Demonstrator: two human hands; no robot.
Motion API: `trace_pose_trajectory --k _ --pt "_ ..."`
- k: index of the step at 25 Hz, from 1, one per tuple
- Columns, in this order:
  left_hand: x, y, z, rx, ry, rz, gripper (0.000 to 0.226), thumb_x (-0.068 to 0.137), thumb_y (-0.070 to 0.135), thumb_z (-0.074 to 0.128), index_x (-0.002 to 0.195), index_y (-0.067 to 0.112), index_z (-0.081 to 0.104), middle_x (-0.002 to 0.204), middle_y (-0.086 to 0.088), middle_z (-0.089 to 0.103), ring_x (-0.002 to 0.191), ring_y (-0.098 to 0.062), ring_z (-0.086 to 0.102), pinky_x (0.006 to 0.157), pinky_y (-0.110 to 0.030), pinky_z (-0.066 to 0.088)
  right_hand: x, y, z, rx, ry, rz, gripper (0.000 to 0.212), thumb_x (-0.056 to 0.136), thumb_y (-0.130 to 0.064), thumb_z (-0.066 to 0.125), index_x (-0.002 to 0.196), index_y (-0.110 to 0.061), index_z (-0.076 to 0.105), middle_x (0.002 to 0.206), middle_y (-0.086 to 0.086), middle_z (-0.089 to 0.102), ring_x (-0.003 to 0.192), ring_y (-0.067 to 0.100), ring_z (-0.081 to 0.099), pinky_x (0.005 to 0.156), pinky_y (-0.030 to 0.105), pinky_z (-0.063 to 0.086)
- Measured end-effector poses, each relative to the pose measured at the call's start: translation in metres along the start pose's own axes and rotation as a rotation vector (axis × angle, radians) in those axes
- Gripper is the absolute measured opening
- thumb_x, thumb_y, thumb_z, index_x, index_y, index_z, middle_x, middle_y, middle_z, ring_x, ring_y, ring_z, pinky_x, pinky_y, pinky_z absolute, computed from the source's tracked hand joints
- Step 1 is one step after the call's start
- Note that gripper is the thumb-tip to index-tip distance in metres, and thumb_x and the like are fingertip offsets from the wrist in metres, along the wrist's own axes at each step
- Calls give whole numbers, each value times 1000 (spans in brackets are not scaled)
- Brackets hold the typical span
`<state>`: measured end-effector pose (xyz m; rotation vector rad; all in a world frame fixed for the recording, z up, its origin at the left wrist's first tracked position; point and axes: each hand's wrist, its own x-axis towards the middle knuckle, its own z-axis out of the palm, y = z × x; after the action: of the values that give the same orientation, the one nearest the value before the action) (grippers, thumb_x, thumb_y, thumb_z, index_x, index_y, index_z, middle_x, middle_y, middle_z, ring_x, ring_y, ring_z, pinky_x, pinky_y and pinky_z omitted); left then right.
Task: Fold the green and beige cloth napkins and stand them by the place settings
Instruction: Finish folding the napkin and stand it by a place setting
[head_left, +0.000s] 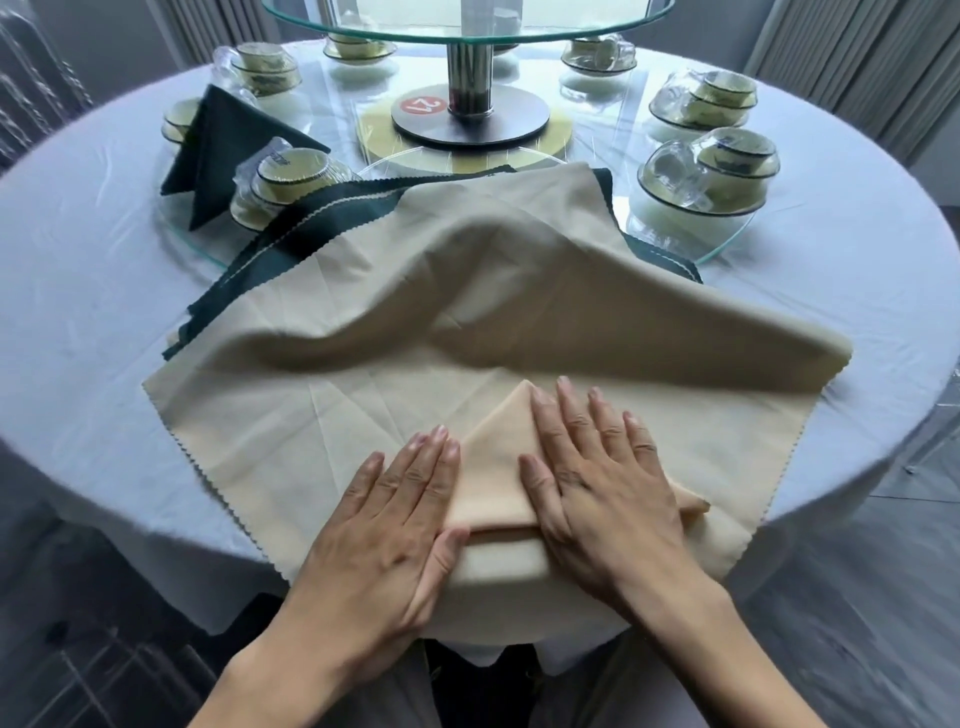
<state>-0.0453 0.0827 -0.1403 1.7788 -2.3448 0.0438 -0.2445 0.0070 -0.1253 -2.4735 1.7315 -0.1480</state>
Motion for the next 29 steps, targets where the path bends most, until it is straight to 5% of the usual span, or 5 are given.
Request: trace_pose_trajectory --k 10,14,19,23,29 --pt "74 2 -38 -783 -303 -245 38 76 40 53 110 29 65 95 10 62 92 -6 56 84 -37 46 -14 36 -3 -56 192 6 58 91 -49 36 135 -17 56 133 7 61 119 33 61 101 41 38" --pt "97 -4 -57 -1198 -294 -158 18 79 9 56 81 26 62 71 7 52 63 -7 45 57 -23 36 12 49 -59 567 -76 -15 31 85 -36 65 115 -33 64 96 -12 71 87 13 64 73 29 48" --pt "163 -42 -104 -1152 -255 -45 21 81 15 69 102 12 68 90 -8 68 78 -15 60 69 -23 48 56 65 -75 1183 -104 -60 26 81 -20 64 95 3 64 80 23 59 74 18 48 69 35 32" --pt "254 -110 -107 -714 -1 -269 19 92 19 67 111 15 66 111 -12 69 102 -19 64 93 -31 49 59 67 -72 1141 100 -54 6 91 -3 62 85 -3 63 69 2 48 67 16 38 63 33 27" --pt "319 -158 -77 -86 -301 -412 57 100 56 37 143 20 43 153 -9 41 137 -27 40 110 -37 34 41 67 -63 845 196 -55 32 84 -8 68 98 -37 73 69 -15 64 69 -6 54 63 17 42"
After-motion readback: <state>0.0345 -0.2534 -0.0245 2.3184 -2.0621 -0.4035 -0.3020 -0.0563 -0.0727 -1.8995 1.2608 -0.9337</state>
